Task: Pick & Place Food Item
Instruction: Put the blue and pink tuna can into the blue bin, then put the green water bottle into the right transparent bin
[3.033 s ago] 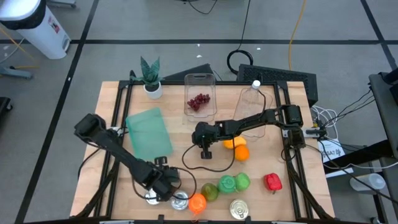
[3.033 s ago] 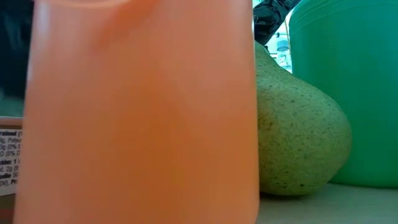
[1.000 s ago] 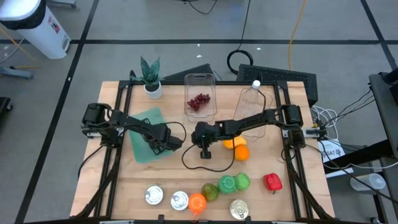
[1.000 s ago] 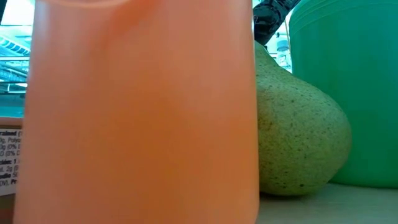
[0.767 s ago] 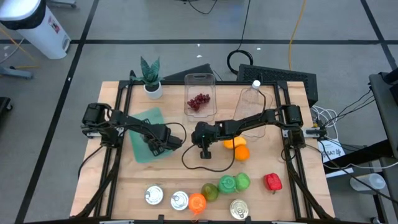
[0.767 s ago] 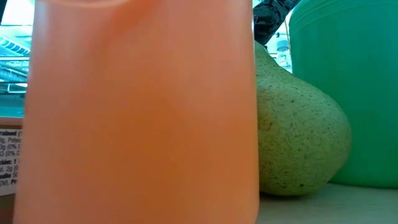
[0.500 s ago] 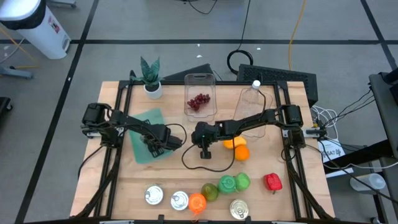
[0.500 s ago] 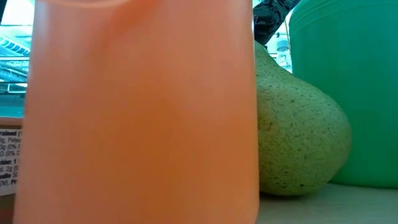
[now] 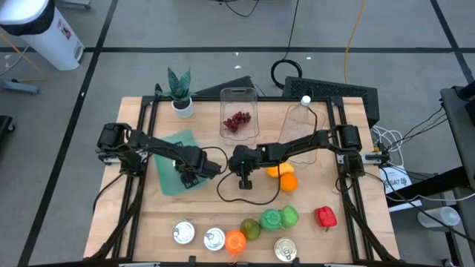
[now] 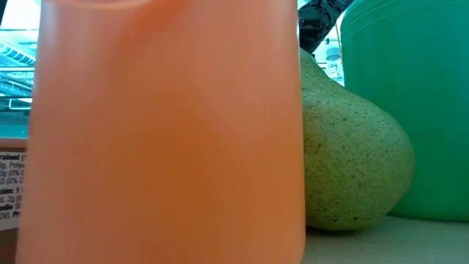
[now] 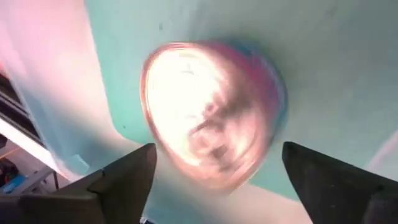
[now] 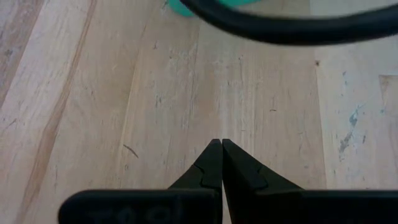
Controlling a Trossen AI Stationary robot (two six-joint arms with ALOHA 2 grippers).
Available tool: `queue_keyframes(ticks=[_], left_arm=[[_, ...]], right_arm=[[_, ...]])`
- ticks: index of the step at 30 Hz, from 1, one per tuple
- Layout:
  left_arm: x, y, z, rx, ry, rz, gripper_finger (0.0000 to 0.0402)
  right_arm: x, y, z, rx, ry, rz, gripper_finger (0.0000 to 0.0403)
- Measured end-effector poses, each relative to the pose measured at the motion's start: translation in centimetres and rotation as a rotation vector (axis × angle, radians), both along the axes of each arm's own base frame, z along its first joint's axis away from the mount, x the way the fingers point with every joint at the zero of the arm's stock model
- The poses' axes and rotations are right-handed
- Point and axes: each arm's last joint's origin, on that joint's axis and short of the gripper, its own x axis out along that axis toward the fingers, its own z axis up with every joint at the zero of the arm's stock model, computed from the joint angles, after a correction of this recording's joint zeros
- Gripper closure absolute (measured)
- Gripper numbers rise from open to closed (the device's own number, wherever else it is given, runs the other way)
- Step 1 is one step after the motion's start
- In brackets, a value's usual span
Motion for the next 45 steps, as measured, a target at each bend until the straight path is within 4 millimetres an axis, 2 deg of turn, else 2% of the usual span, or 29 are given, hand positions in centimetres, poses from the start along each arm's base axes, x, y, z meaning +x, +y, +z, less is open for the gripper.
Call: queue_keyframes(ticks=[4,8,12,15,19,24,28,30,33,35,41,45], left_arm=[[0.4,-0.6,1.3,0.0,-0.004,-0.012,0.0017],[0.5,-1.3,2.4,-0.001,0.004,-0.033,0.0018],[-0.2,-2.1,4.3,0.021,-0.045,-0.096,0.0044],[-1.6,-2.7,6.4,0.06,-0.132,-0.169,0.0078],[-4.2,-2.6,10.2,0.171,-0.377,-0.197,0.0136],[-6.8,-2.7,14.5,0.299,-0.857,-0.289,0.0231],[-7.9,-3.2,16.3,0.358,-1.22,-0.449,0.0316],[-8.0,-3.5,16.1,0.316,-1.37,-0.568,0.0342],[-8.0,-3.7,14.6,0.197,-1.546,-0.782,0.0344],[-7.9,-3.3,13.4,0.138,-1.649,-0.845,0.0349],[-8.0,-1.5,8.1,0.027,-1.763,-0.859,0.0351],[-8.9,-0.7,5.5,0.045,-1.839,-0.814,0.0351]], right_arm=[[0.0,0.0,0.0,-0.001,0.0,0.001,0.0403],[0.0,0.0,0.0,-0.002,0.0,0.003,0.0403],[0.0,0.0,0.0,-0.003,-0.001,0.003,0.0403],[0.0,-0.1,0.0,-0.01,-0.002,0.009,0.0403],[-0.3,-0.9,1.3,-0.008,-0.026,-0.008,0.0403],[-1.0,-1.9,4.2,0.004,-0.086,-0.05,0.0403],[-1.8,-2.4,6.8,0.005,-0.147,-0.061,0.0403],[-2.4,-2.5,8.4,0.006,-0.183,-0.07,0.0403],[-3.9,-2.6,11.0,0.025,-0.211,-0.09,0.0403],[-5.2,-2.2,13.0,0.059,-0.237,-0.085,0.0403],[-9.8,0.1,18.1,0.241,-0.285,0.117,0.0403],[-13.1,1.8,21.6,0.249,-0.394,0.146,0.0403]])
